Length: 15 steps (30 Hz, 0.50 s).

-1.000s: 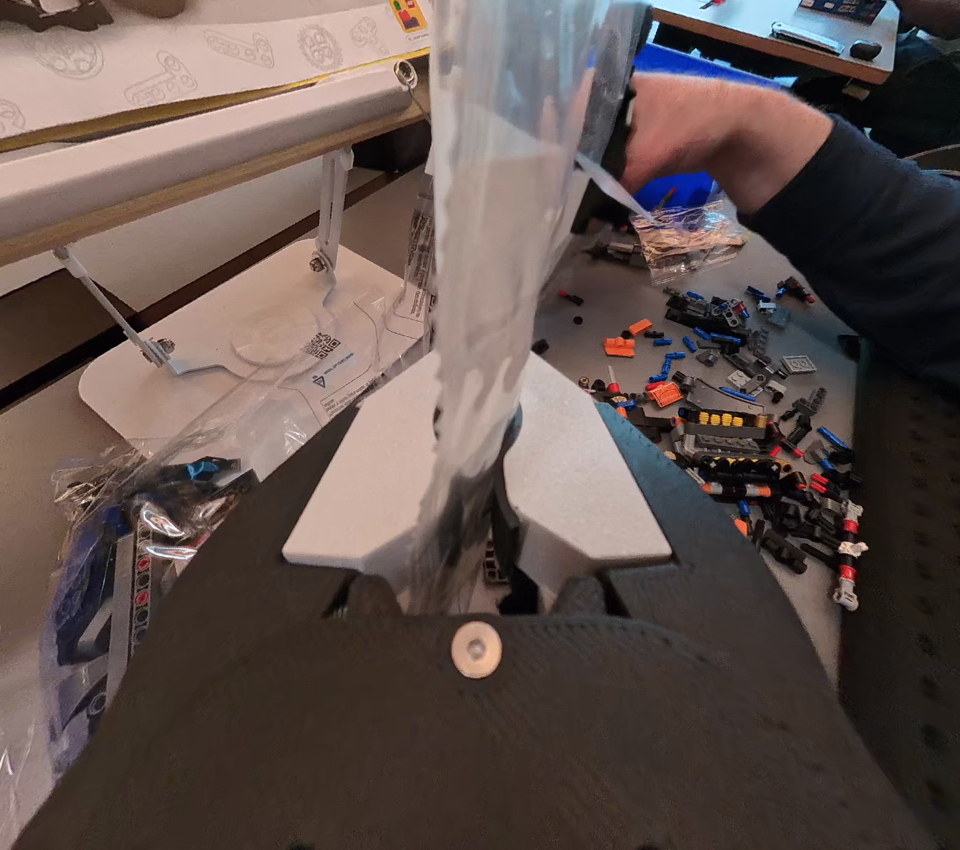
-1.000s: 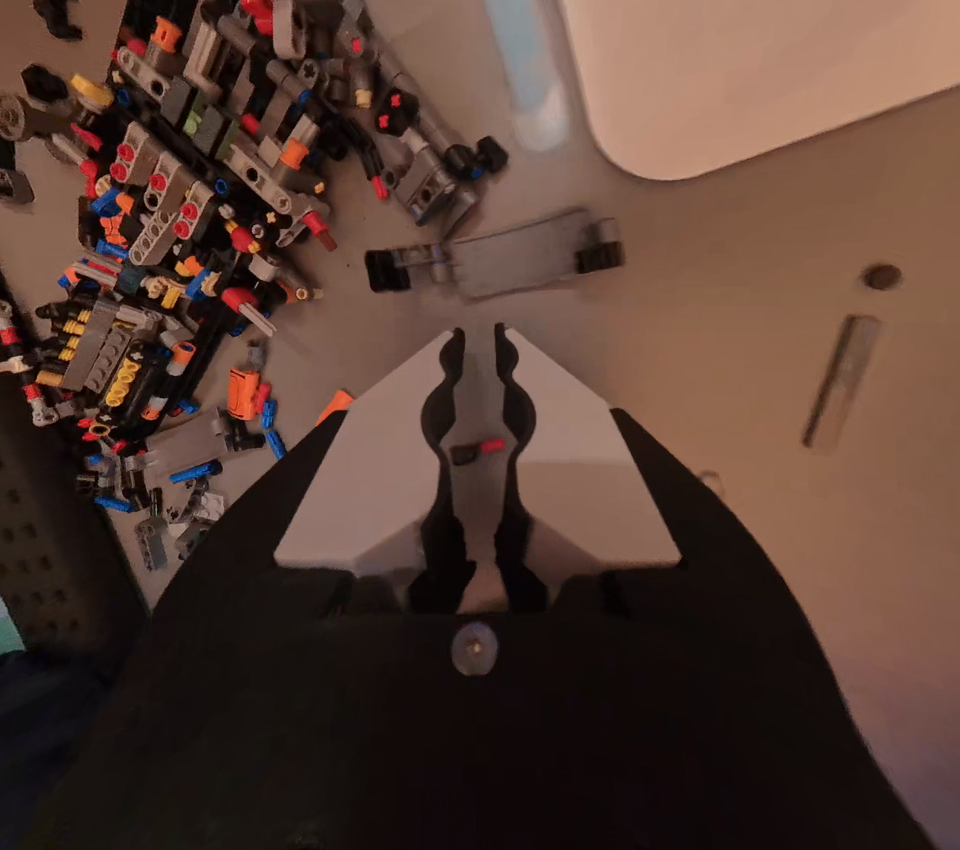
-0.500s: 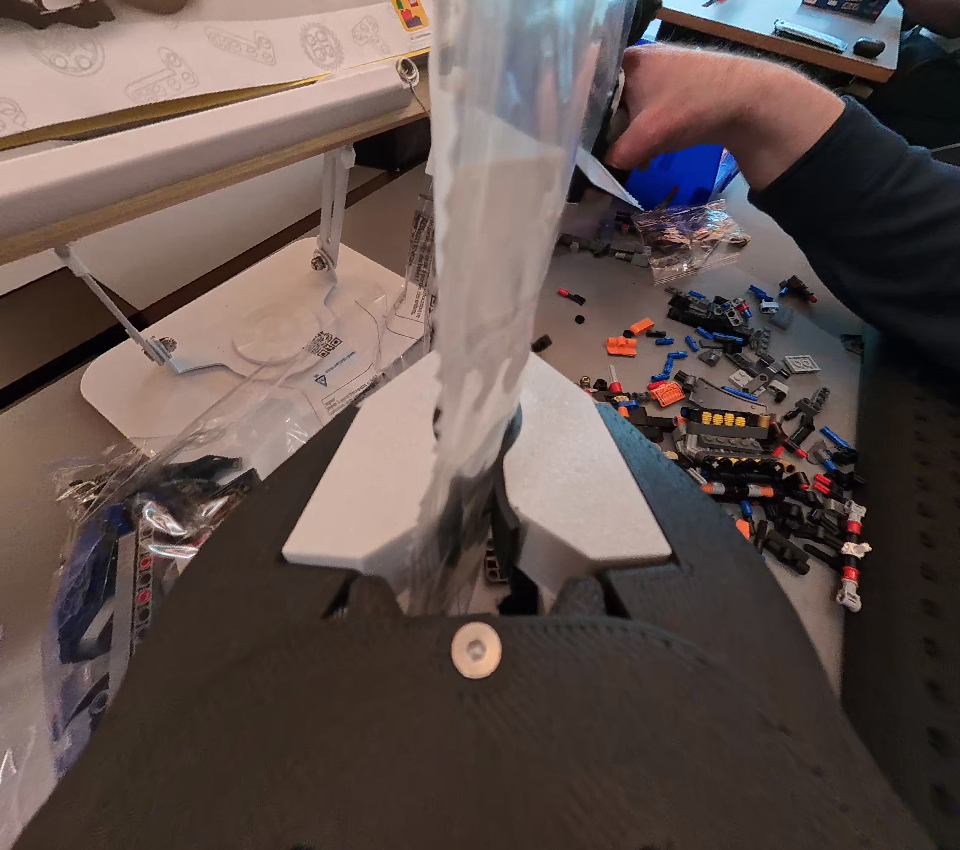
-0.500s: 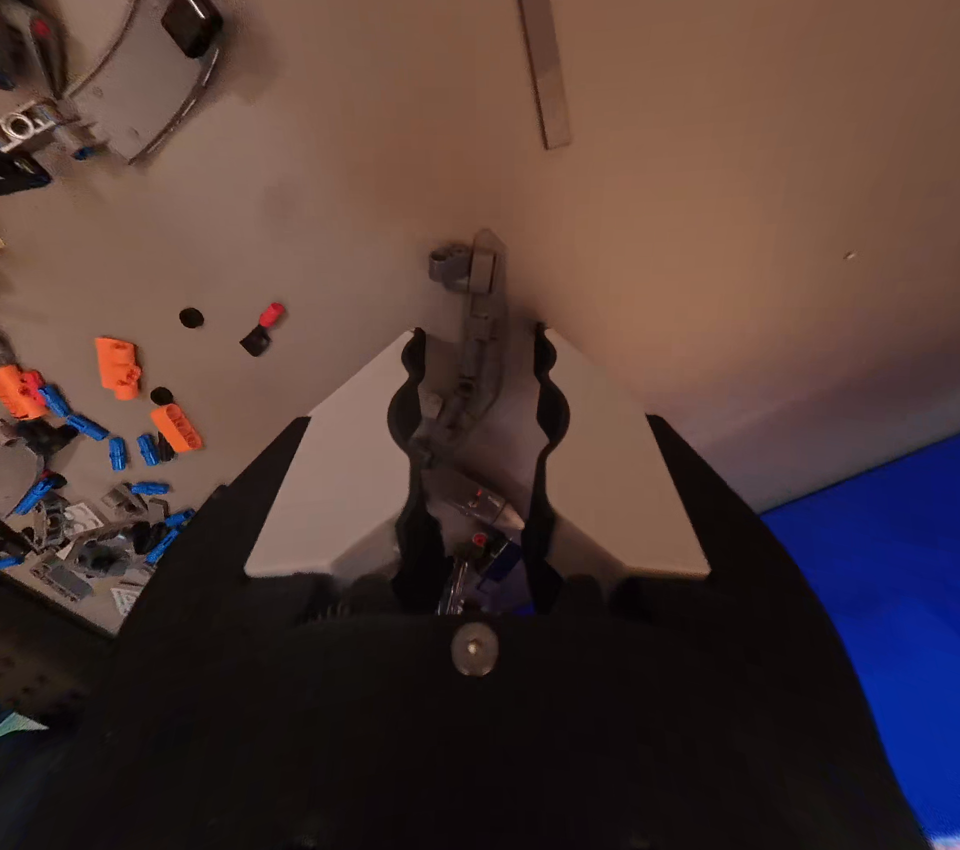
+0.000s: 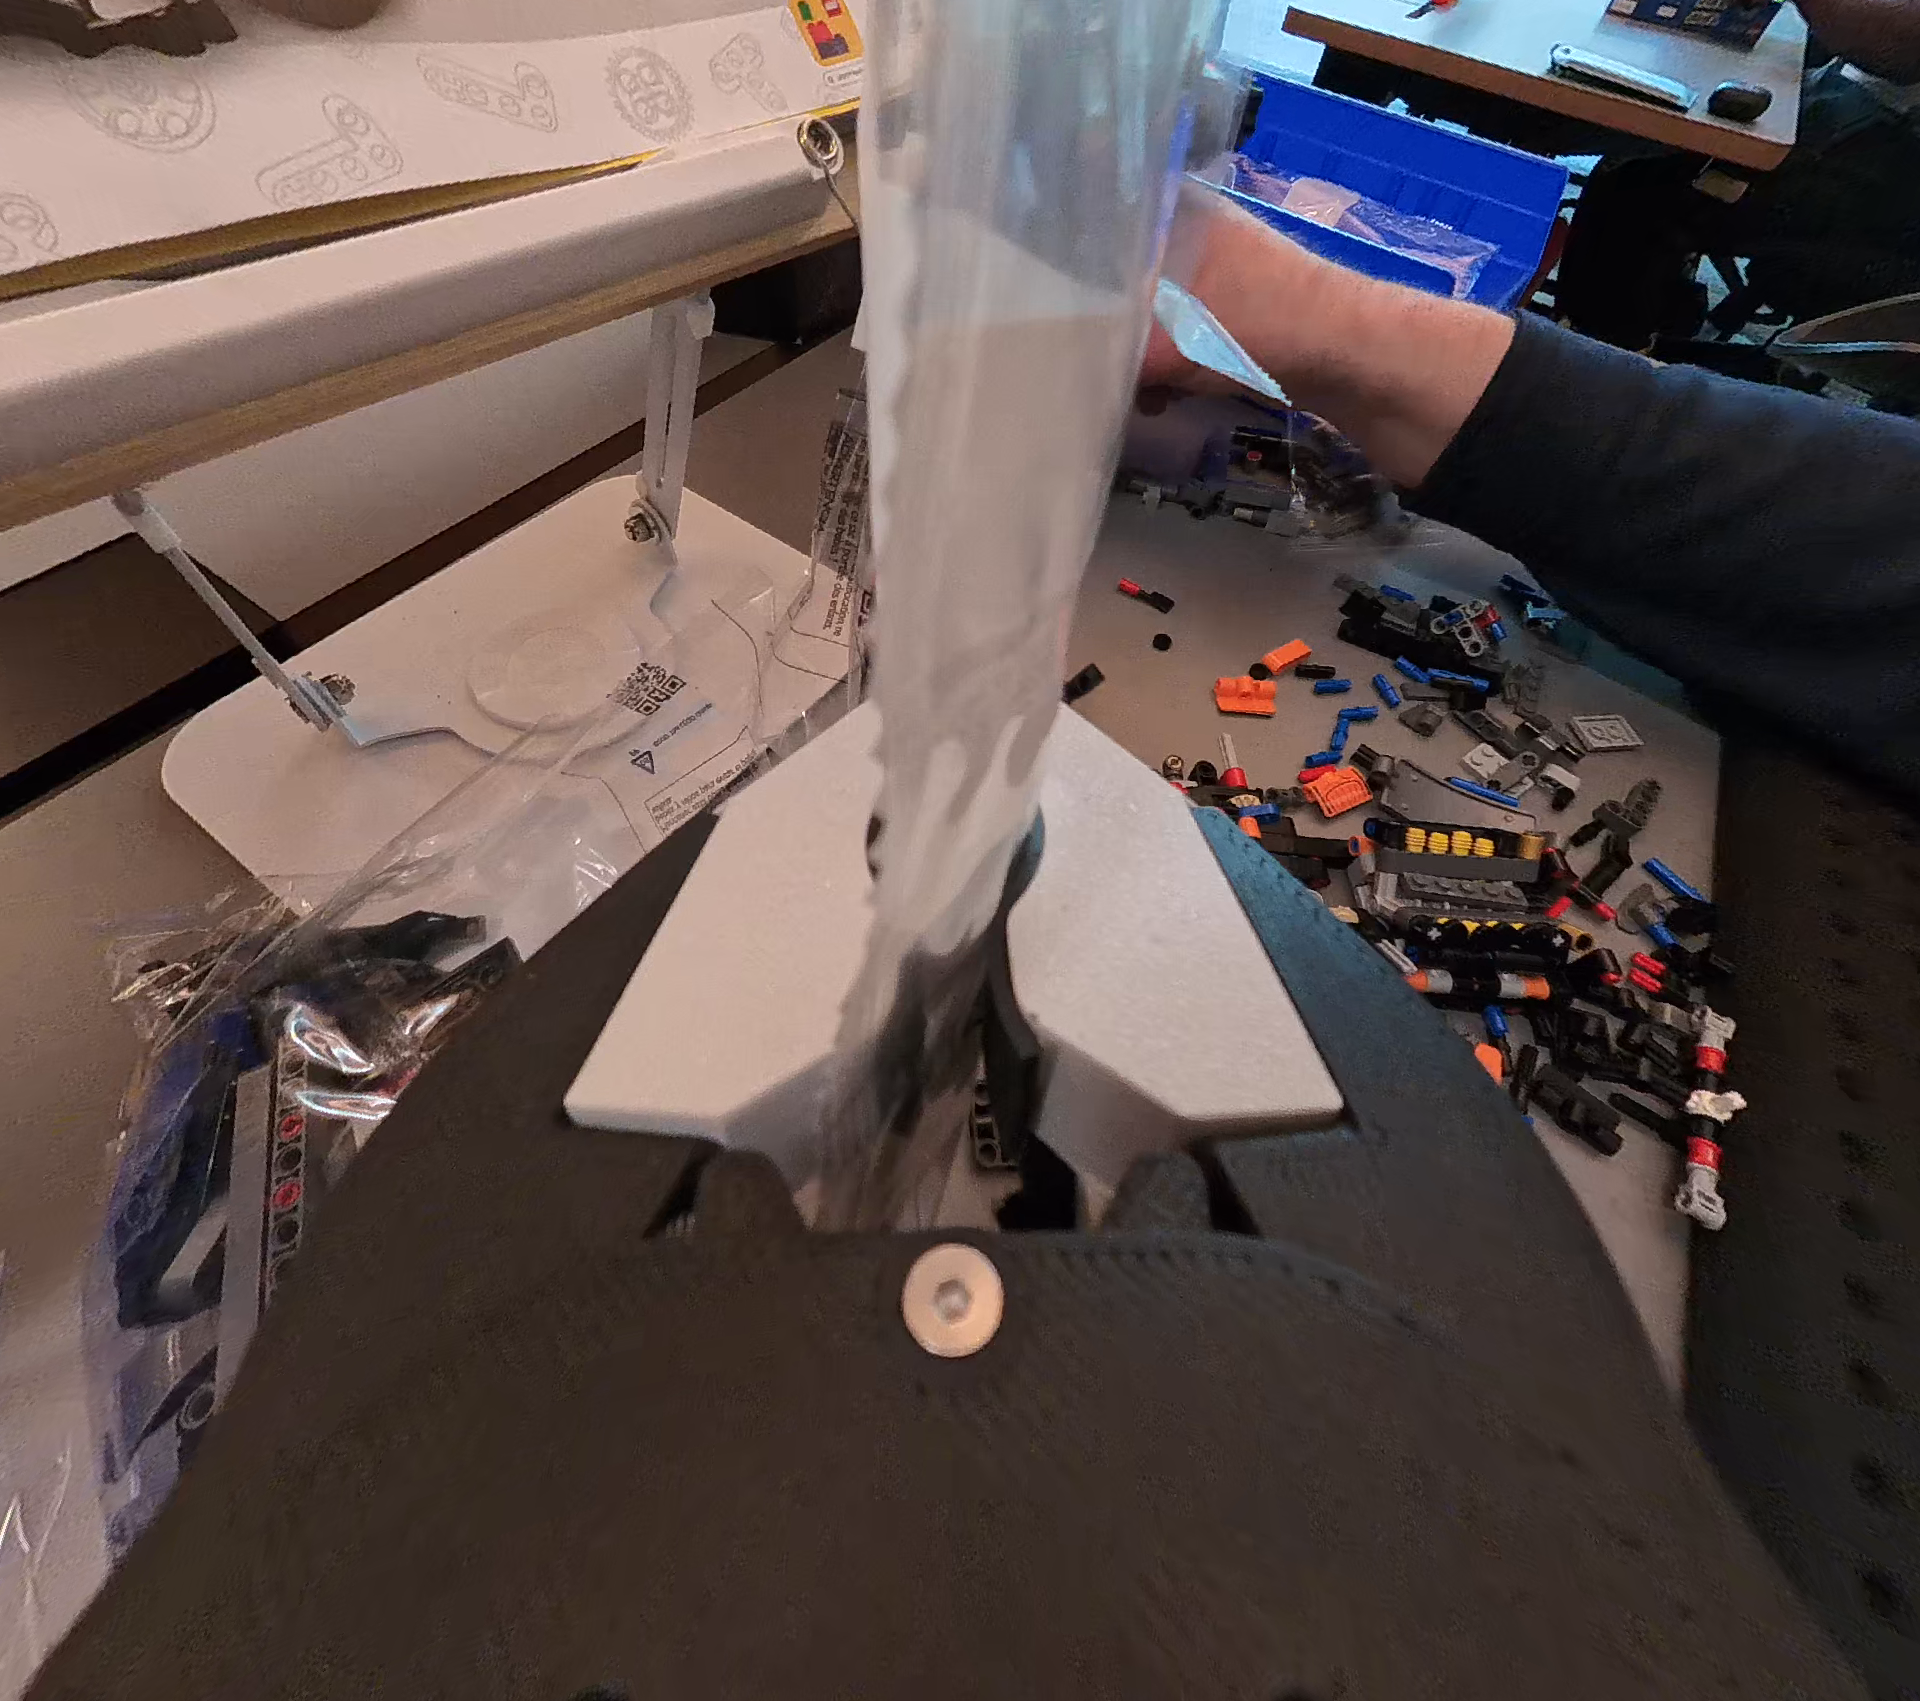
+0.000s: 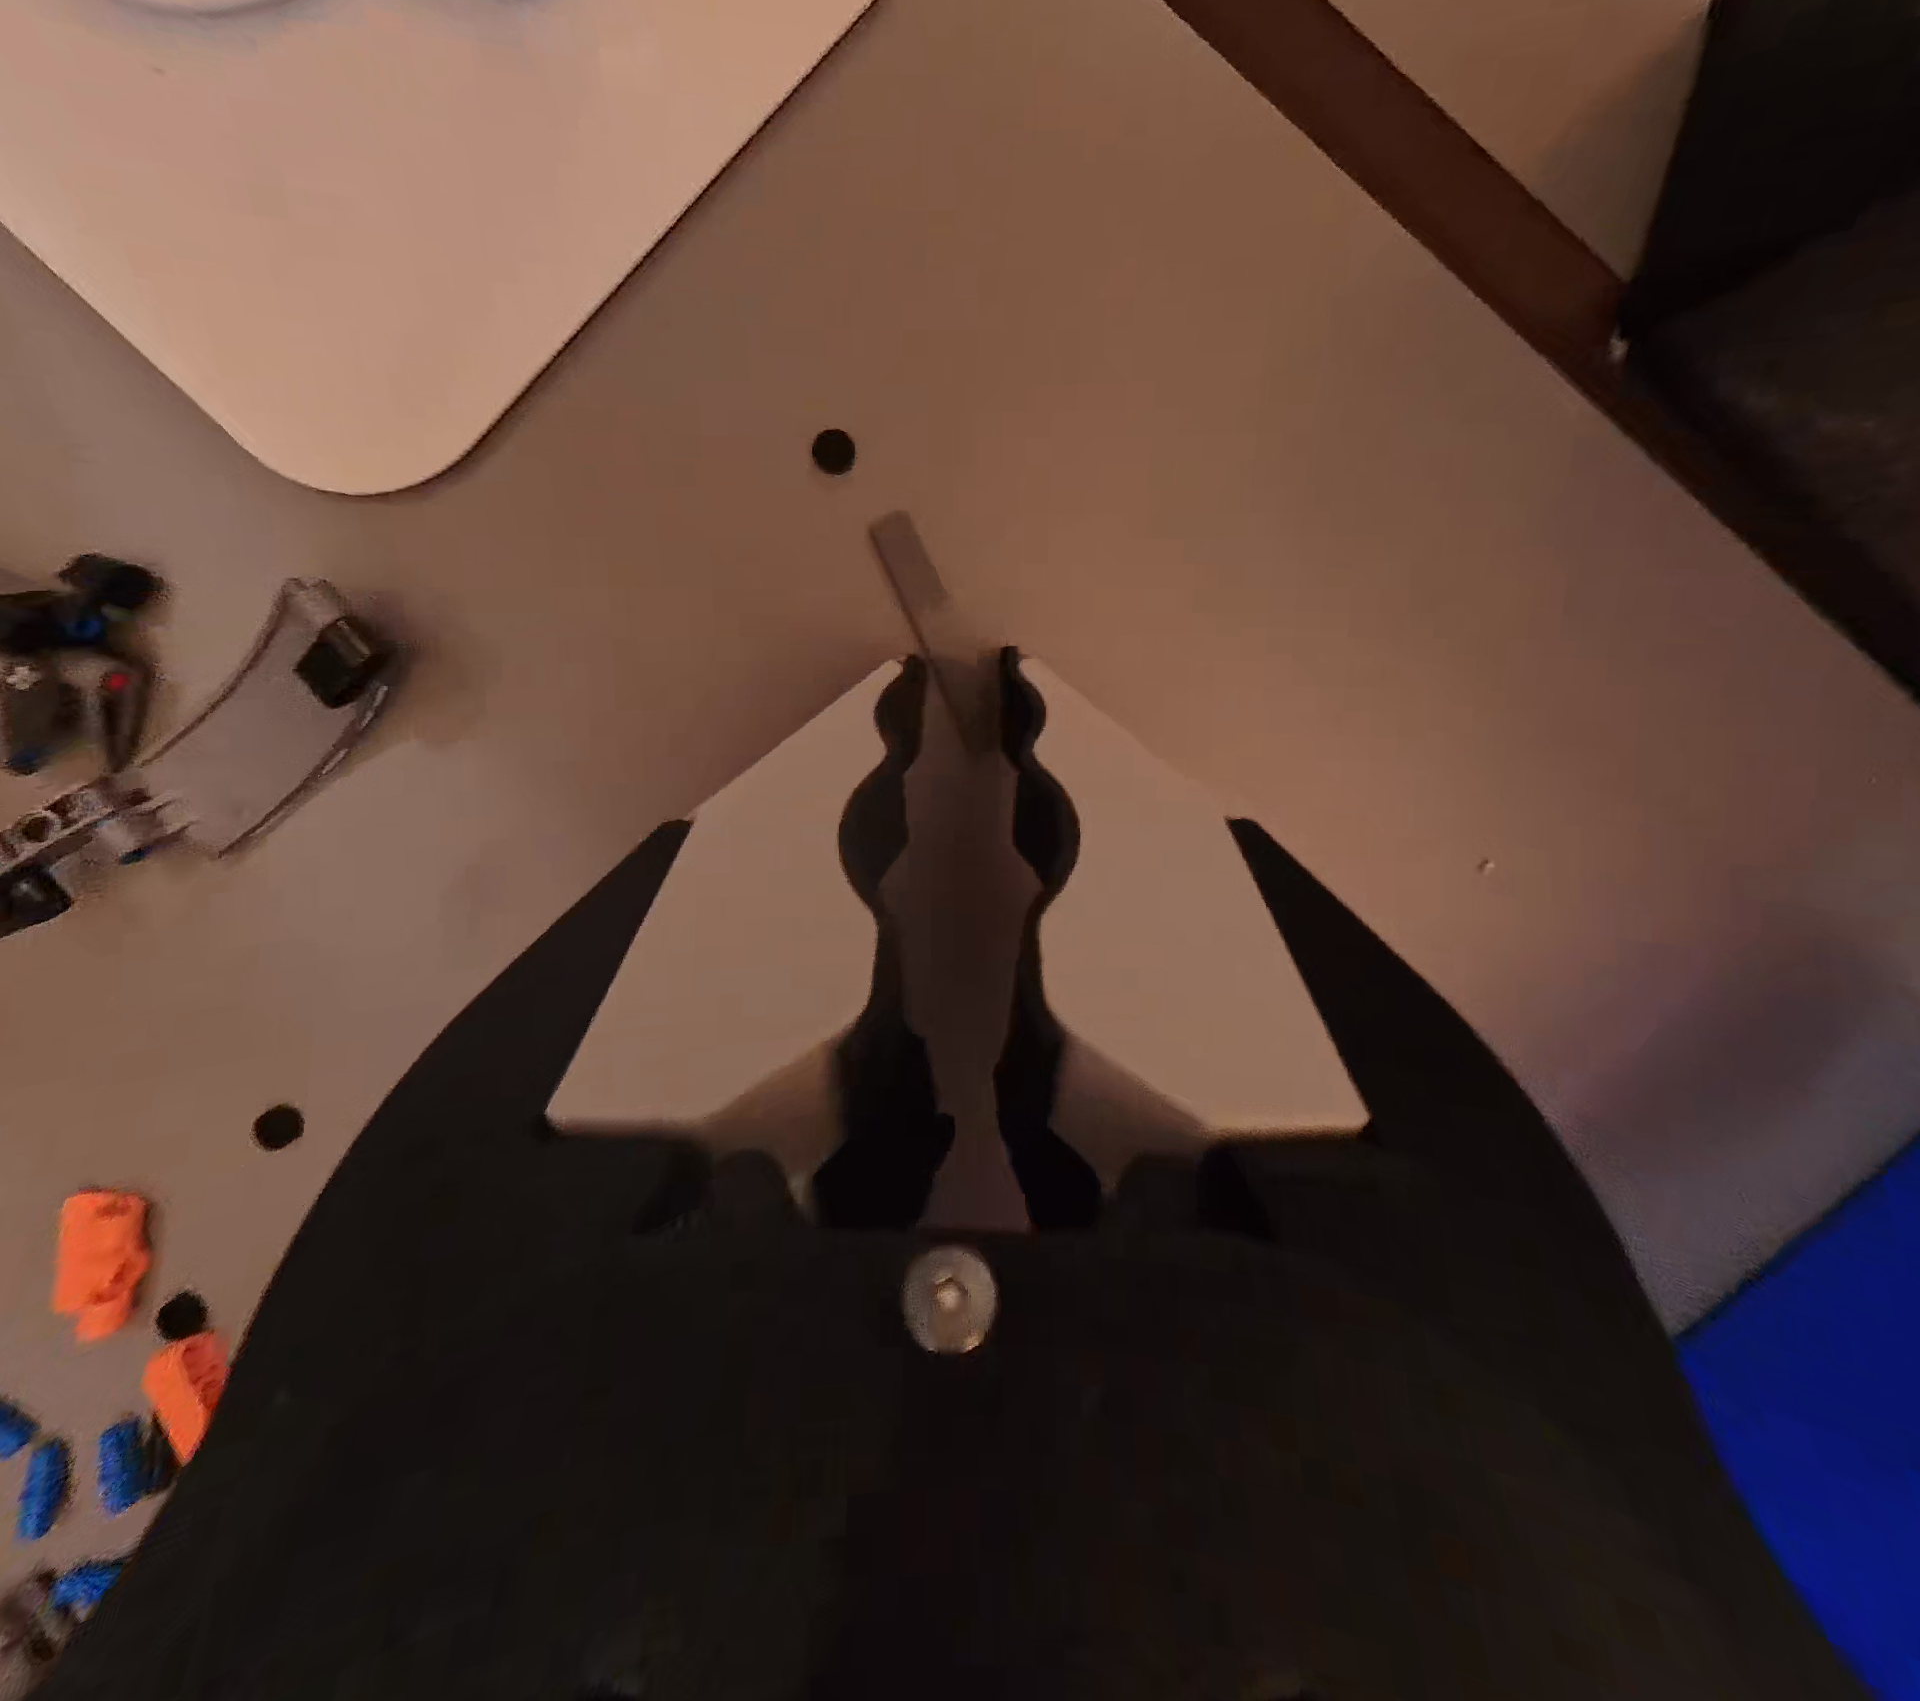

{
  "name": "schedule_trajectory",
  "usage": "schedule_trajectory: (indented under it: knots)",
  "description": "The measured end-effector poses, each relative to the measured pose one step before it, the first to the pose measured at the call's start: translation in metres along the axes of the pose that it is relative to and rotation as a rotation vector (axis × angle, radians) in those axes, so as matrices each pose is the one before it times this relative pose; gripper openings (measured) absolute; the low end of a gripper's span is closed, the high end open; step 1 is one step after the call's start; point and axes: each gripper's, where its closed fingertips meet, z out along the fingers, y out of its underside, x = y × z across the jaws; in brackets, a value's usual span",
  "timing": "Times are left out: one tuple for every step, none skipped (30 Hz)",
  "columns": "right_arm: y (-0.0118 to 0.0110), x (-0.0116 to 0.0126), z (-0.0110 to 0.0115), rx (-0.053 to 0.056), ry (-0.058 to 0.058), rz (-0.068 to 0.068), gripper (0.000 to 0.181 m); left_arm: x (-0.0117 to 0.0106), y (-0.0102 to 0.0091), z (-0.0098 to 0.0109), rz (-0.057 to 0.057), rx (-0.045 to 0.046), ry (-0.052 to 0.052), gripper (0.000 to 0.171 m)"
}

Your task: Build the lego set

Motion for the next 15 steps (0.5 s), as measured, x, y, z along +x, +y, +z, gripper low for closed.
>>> schedule_trajectory:
  knots:
    - [0.00086,-0.00138,-0.00020,0.0071,-0.0234,0.0077,0.006,0.00000,0.00024,0.00036,0.0003,-0.00129,-0.0004,0.000]
    - [0.00105,-0.00093,-0.00073,0.0009,-0.0195,0.0058,0.005,0.00003,0.00037,0.00056,0.0000,-0.00124,0.0001,0.000]
    - [0.00205,-0.00170,-0.00159,-0.0106,-0.0223,0.0108,0.005,0.00029,0.00047,0.00061,0.0005,-0.00222,0.0009,0.000]
    - [0.00172,-0.00151,-0.00270,-0.0128,-0.0161,0.0084,0.004,0.00021,0.00045,0.00041,0.0013,-0.00223,-0.0003,0.000]
    - [-0.00048,-0.00083,-0.00392,-0.0005,-0.0047,0.0013,0.004,0.00018,0.00013,0.00020,0.0010,-0.00071,0.0002,0.000]
    - [-0.00247,-0.00167,-0.00536,0.0108,-0.0058,-0.0014,0.004,0.00008,0.00002,-0.00001,-0.0001,-0.00014,0.0005,0.000]
    - [-0.00303,-0.00322,-0.00665,0.0111,-0.0138,-0.0018,0.004,0.00011,-0.00014,-0.00022,0.0007,0.00023,0.0001,0.000]
    - [-0.00393,-0.00311,-0.00848,0.0148,-0.0103,-0.0042,0.004,0.00002,-0.00007,-0.00032,0.0003,0.00077,0.0000,0.000]
    - [-0.00597,-0.00260,-0.01072,0.0253,-0.0025,-0.0070,0.004,0.00005,-0.00024,-0.00028,-0.0004,0.00115,0.0004,0.000]
    - [-0.00683,-0.00347,-0.01279,0.0269,-0.0031,-0.0066,0.004,0.00008,-0.00008,-0.00031,0.0004,0.00085,0.0005,0.000]
    - [-0.00819,-0.00471,-0.01481,0.0313,-0.0042,-0.0117,0.004,0.00011,0.00008,0.00000,0.0013,-0.00061,0.0005,0.000]
    - [-0.01117,-0.00550,-0.01695,0.0472,0.0004,-0.0174,0.004,0.00015,0.00017,0.00009,0.0016,-0.00168,0.0003,0.000]
    - [-0.01336,-0.00706,-0.01821,0.0558,-0.0031,-0.0175,0.004,0.00029,0.00040,0.00025,0.0020,-0.00222,0.0002,0.000]
    - [-0.01360,-0.00837,-0.01851,0.0524,-0.0058,-0.0172,0.004,0.00038,0.00037,0.00044,0.0015,-0.00260,0.0006,0.000]
    - [-0.01372,-0.01029,-0.01813,0.0492,-0.0071,-0.0264,0.004,0.00078,0.00032,0.00054,0.0021,-0.00233,0.0019,0.000]
